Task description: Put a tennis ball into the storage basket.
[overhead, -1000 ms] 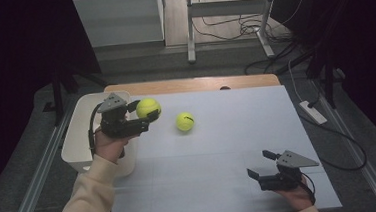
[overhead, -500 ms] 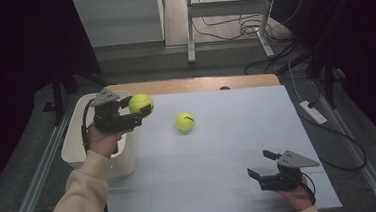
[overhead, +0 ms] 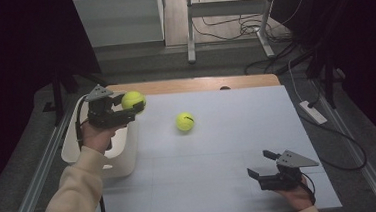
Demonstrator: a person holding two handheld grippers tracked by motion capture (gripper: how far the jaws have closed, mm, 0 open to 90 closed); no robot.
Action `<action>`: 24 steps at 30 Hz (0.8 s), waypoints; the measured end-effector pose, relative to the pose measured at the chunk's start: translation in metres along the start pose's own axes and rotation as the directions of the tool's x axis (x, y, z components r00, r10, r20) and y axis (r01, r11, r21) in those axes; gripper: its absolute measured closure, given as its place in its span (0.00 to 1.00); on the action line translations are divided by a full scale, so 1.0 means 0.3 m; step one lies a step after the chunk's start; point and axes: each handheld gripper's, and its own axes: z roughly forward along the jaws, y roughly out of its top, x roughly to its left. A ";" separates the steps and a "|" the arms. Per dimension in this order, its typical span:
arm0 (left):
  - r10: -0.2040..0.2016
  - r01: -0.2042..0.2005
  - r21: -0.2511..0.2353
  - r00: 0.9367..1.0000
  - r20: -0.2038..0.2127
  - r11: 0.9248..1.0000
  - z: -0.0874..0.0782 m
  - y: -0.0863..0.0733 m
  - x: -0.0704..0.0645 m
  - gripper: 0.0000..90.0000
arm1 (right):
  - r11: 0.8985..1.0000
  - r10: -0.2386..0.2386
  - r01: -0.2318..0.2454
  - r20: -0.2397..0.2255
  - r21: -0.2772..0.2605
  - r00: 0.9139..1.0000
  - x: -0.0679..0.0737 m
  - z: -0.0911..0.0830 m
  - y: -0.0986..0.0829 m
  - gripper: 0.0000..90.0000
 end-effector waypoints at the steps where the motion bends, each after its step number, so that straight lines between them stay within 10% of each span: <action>1: 0.005 -0.005 0.007 1.000 -0.010 1.000 0.004 0.003 0.005 0.30 | 1.000 0.000 0.000 -0.001 0.001 1.000 0.000 0.000 0.000 0.12; 24: -0.046 0.047 0.003 0.994 -0.097 0.999 -0.023 0.020 0.110 0.30 | 1.000 -0.001 0.001 0.004 0.011 1.000 0.000 0.007 -0.002 0.12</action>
